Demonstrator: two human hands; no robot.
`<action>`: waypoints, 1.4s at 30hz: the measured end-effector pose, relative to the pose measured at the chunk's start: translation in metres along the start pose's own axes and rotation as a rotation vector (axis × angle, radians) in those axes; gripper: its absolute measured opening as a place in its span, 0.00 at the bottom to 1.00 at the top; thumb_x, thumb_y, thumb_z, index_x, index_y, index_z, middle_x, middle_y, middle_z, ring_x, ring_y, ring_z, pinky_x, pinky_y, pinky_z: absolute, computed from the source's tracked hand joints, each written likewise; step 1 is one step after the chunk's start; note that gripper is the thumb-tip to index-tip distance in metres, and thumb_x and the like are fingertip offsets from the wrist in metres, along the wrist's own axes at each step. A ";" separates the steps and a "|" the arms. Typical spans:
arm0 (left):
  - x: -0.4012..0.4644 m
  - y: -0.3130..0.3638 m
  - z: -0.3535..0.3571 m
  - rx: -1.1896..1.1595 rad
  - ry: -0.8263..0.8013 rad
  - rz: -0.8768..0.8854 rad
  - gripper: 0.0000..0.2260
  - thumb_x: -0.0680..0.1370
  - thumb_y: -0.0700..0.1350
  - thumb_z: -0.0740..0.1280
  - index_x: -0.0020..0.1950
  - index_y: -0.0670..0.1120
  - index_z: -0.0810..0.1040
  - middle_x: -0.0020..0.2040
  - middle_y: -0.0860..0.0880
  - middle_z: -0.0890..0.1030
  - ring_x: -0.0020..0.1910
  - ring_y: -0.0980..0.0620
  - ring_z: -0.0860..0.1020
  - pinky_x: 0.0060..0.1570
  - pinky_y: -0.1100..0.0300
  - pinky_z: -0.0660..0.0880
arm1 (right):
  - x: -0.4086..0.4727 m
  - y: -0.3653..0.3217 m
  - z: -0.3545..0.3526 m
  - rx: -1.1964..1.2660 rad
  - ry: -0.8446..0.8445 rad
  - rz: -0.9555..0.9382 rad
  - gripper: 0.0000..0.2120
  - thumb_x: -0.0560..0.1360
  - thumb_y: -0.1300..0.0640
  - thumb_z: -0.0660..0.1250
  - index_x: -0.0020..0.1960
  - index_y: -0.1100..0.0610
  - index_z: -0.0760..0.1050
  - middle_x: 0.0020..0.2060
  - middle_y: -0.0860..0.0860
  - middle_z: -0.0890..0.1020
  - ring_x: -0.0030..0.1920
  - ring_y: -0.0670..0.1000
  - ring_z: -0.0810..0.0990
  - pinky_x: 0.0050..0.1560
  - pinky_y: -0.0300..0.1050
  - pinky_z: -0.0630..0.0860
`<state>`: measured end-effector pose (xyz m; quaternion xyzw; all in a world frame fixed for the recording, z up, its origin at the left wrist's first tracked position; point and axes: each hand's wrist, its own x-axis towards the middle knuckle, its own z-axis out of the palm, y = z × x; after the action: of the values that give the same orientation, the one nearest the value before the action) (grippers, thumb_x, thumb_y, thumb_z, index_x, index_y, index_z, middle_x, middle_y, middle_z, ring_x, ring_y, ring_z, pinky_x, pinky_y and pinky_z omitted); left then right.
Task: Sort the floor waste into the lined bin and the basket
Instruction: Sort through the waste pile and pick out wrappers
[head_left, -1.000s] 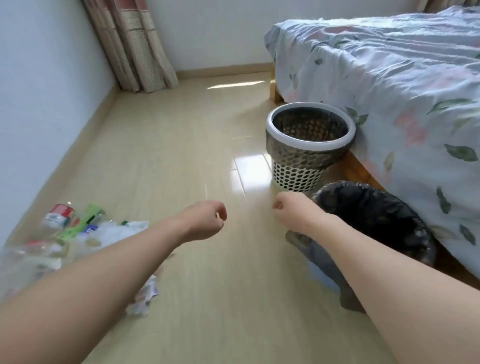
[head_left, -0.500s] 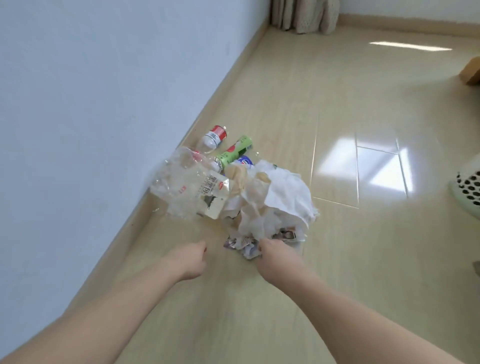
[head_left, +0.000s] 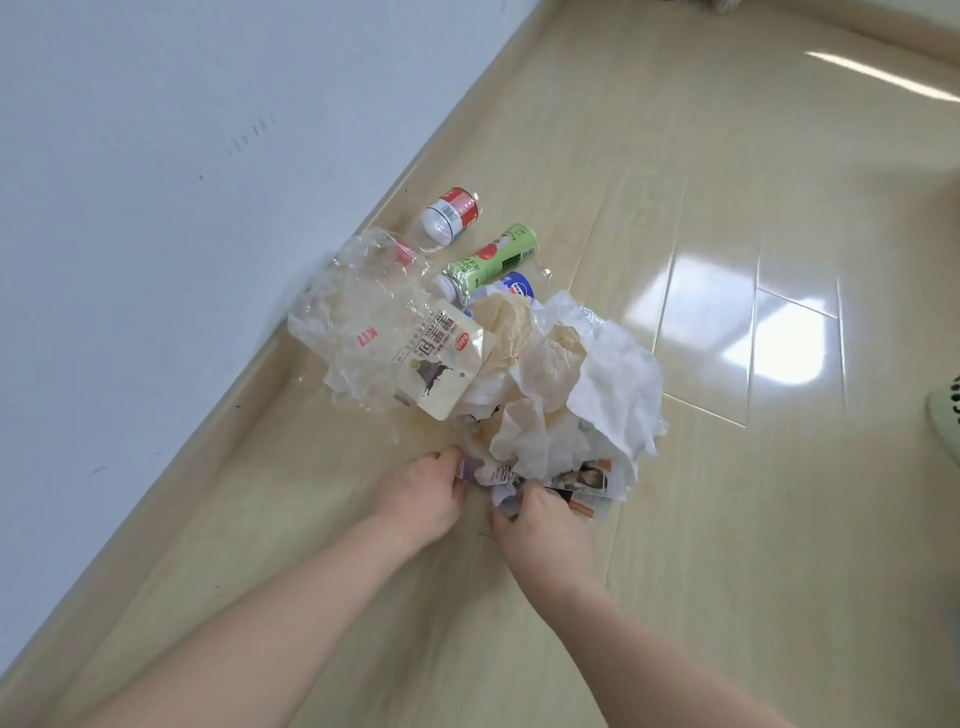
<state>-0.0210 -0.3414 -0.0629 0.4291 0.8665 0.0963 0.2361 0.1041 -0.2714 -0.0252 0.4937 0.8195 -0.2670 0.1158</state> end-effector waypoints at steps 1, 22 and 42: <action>-0.002 -0.004 -0.001 0.017 -0.005 -0.016 0.09 0.81 0.48 0.54 0.55 0.45 0.70 0.54 0.44 0.78 0.53 0.39 0.77 0.40 0.54 0.66 | 0.002 -0.002 0.002 0.007 0.000 0.021 0.13 0.78 0.49 0.58 0.54 0.58 0.72 0.51 0.53 0.79 0.52 0.55 0.78 0.43 0.45 0.69; -0.034 0.057 -0.076 -0.307 -0.189 -0.018 0.06 0.79 0.42 0.62 0.43 0.48 0.76 0.39 0.50 0.79 0.35 0.53 0.75 0.36 0.59 0.71 | -0.031 0.081 -0.142 0.285 -0.297 0.085 0.13 0.74 0.57 0.68 0.36 0.57 0.66 0.30 0.52 0.76 0.30 0.51 0.73 0.32 0.40 0.72; -0.093 0.594 0.031 -0.265 -0.328 0.603 0.05 0.75 0.44 0.64 0.49 0.46 0.75 0.47 0.44 0.81 0.46 0.43 0.81 0.49 0.47 0.80 | -0.166 0.476 -0.328 0.173 0.303 0.594 0.17 0.72 0.55 0.69 0.31 0.57 0.64 0.28 0.52 0.70 0.29 0.52 0.71 0.25 0.41 0.61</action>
<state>0.4571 -0.0520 0.1601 0.6407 0.6316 0.2030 0.3865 0.6239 -0.0386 0.1684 0.7527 0.6223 -0.2138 0.0230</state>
